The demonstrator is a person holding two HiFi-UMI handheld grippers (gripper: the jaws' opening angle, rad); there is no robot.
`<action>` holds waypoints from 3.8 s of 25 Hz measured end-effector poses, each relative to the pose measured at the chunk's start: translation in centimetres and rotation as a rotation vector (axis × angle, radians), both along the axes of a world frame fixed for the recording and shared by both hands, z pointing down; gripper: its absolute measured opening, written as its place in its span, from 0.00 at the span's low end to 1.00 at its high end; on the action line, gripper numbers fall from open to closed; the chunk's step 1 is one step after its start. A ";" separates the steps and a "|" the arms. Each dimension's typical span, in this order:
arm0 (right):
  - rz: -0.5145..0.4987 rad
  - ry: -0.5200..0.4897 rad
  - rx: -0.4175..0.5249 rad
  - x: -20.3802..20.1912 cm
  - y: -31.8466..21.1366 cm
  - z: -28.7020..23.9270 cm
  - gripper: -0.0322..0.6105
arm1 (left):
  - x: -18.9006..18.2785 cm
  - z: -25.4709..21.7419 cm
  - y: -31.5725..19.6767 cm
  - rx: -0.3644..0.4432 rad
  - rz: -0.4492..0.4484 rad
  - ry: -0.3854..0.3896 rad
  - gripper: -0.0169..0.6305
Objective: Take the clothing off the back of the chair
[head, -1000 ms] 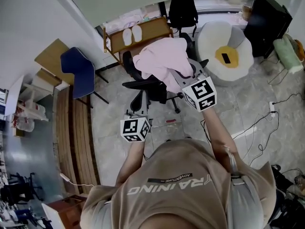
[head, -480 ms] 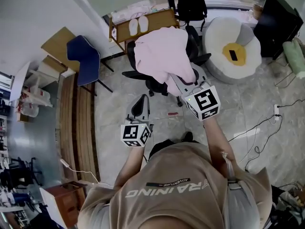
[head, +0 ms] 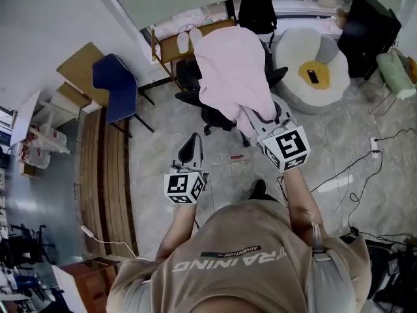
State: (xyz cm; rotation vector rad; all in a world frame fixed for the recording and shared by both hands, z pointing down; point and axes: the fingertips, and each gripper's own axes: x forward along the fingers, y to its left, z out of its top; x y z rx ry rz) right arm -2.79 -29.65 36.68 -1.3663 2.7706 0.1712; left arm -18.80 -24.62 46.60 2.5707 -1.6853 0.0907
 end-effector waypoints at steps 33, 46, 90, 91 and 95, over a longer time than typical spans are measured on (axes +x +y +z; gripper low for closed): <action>0.024 0.016 -0.112 6.1 17.7 2.8 0.31 | 6.4 -1.7 11.8 0.034 0.100 0.029 0.04; -0.041 0.008 -0.119 5.9 16.6 3.2 0.31 | 5.8 -4.7 11.6 0.100 0.052 -0.028 0.04; -0.042 0.031 -0.111 5.7 15.4 4.8 0.31 | 6.5 -3.6 9.5 0.105 0.100 -0.030 0.04; -0.043 0.030 -0.110 5.6 15.4 4.8 0.31 | 6.5 -3.6 9.5 0.107 0.099 -0.029 0.04; -0.049 0.027 -0.109 5.5 15.4 4.8 0.31 | 6.4 -4.0 9.7 0.117 0.089 -0.026 0.04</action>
